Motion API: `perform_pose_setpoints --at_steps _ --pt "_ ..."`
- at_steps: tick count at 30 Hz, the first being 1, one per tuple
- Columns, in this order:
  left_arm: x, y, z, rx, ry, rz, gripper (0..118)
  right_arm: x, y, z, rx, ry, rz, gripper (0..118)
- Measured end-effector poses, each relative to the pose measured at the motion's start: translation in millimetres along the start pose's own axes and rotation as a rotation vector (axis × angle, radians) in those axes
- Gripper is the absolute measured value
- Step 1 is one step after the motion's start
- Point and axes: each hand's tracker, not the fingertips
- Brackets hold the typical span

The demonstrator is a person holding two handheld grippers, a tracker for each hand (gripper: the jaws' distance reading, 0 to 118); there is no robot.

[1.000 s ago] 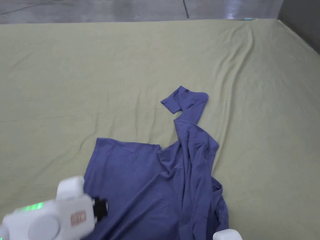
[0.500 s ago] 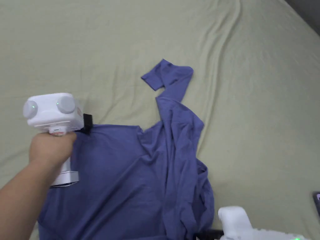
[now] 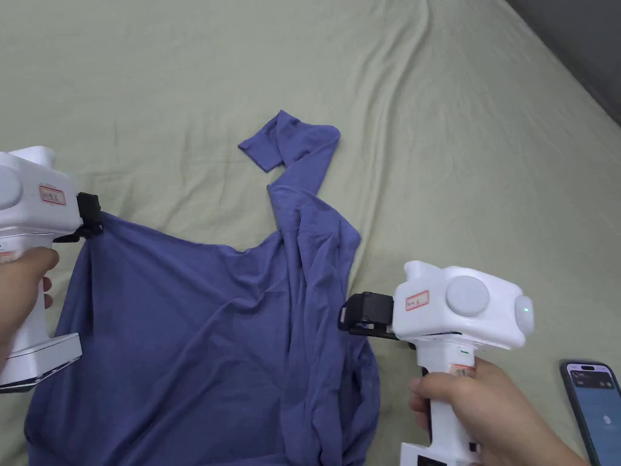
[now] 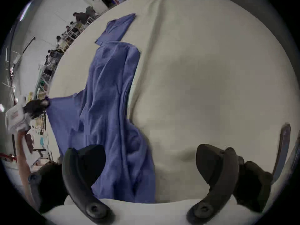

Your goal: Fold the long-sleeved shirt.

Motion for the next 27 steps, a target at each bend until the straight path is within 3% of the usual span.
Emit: perform_pose_setpoints --at_steps 3,6,7,8,9,10,12,15,19,23,27 --pt "-7 1 3 0.012 0.011 0.000 2 -15 5 1 0.005 0.108 -0.083 115" --pt "-6 -3 3 0.016 0.014 -0.002 2 -43 8 2 0.058 0.054 0.027 109" --pt "-5 -2 1 0.013 0.013 -0.004 2 -53 9 -2 0.059 0.032 0.075 98" --pt "-5 -2 -1 0.011 0.013 -0.005 2 -62 10 -8 0.040 0.020 0.127 76" --pt "-2 -4 -1 0.009 0.014 -0.007 2 -67 9 -12 0.018 0.009 0.162 35" --pt "-2 -4 -1 0.009 0.018 -0.009 2 -71 7 -12 0.028 -0.015 0.198 5" --pt "-5 -3 1 0.009 0.033 -0.013 2 -69 4 -9 0.078 -0.052 0.239 5" --pt "-12 -3 12 0.029 0.025 0.029 2 -57 8 11 0.098 0.001 0.222 5" --pt "-19 6 36 0.056 -0.007 0.076 2 -42 14 86 0.221 0.093 0.240 5" --pt "-26 41 87 0.166 -0.154 0.218 2 -42 44 179 0.353 0.109 0.301 5" --pt "-15 104 160 0.329 -0.162 0.155 2 -57 90 265 0.538 0.004 0.393 5"
